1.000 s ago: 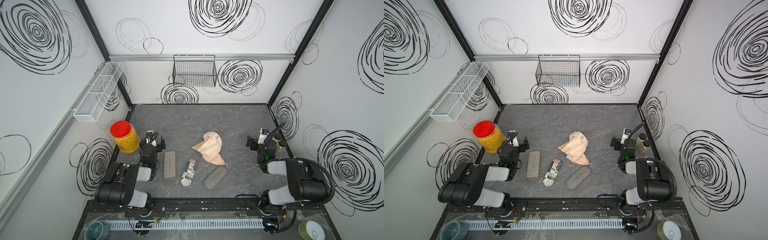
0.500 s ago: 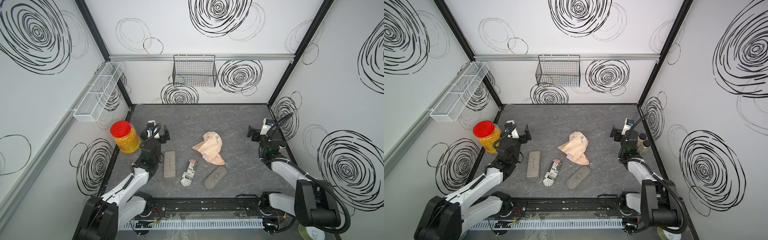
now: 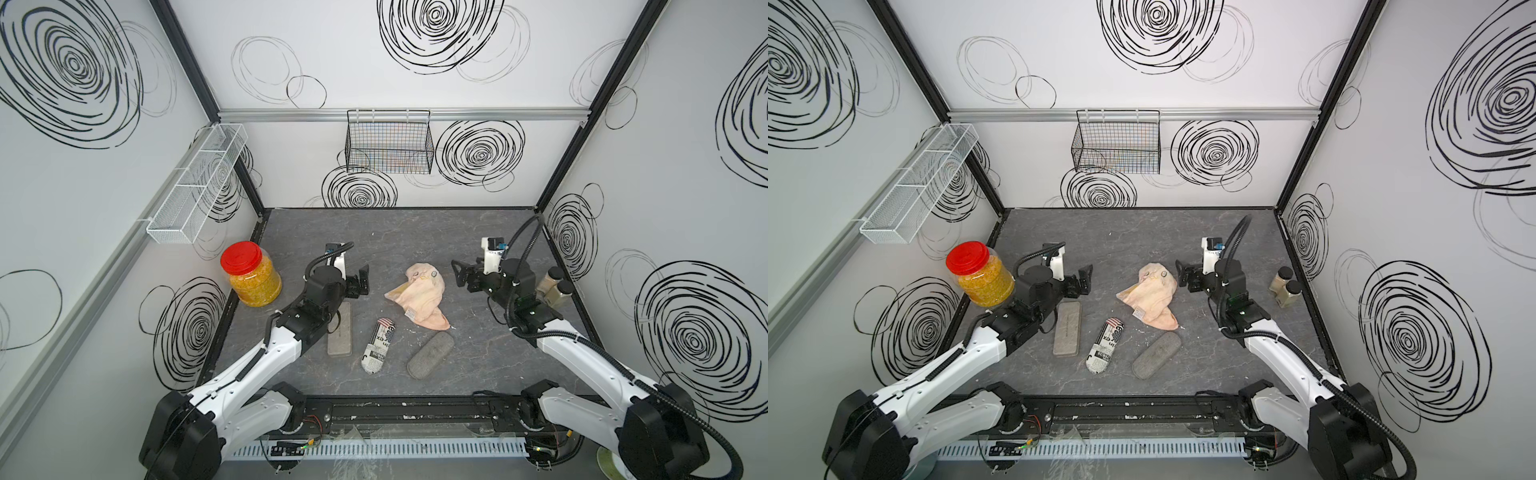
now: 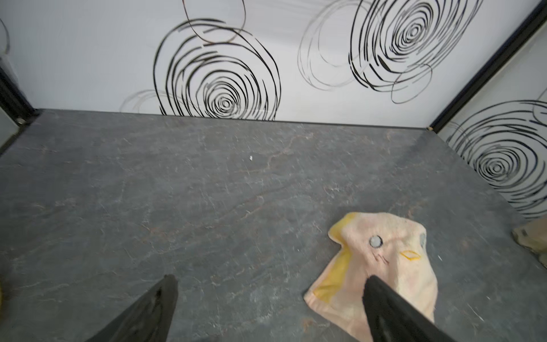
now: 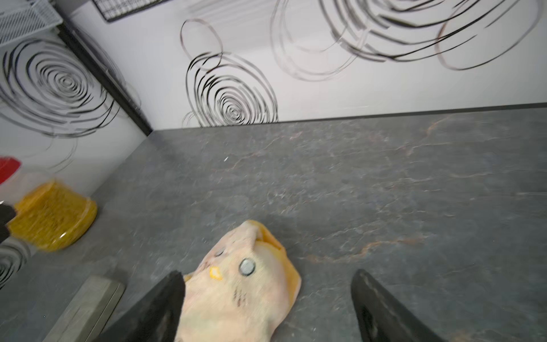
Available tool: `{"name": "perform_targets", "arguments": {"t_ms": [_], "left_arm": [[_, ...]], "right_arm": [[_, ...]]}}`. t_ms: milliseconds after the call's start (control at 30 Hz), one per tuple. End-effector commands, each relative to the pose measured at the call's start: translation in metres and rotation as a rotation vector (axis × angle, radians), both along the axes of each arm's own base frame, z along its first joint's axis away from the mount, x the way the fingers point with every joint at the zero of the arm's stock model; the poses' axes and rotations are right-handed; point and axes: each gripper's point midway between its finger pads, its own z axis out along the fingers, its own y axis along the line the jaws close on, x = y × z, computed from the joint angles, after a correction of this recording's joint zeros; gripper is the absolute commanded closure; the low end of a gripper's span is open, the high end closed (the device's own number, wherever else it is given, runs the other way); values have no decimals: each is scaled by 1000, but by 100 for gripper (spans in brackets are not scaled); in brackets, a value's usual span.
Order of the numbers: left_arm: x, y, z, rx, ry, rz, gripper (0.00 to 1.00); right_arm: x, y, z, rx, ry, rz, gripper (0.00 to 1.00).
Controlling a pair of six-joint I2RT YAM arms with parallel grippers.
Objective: Wipe the eyeglass case
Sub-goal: Pick up the eyeglass case from the center of the board.
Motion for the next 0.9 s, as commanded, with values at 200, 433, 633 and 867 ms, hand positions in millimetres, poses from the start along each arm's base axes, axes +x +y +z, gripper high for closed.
{"name": "perform_targets", "arguments": {"t_ms": [200,433,633,867], "left_arm": [[-31,3,-20,-327,30,-30,1],[-40,19,-33,-301,76,-8,1],[-54,36,-57,-205,239,83,1],[-92,50,-86,-82,443,260,2]], "right_arm": [[-21,65,-45,-162,270,160,18],[-6,86,-56,-237,363,66,15],[-8,92,-52,-219,335,72,14],[-18,84,-49,-225,304,94,11]]}}
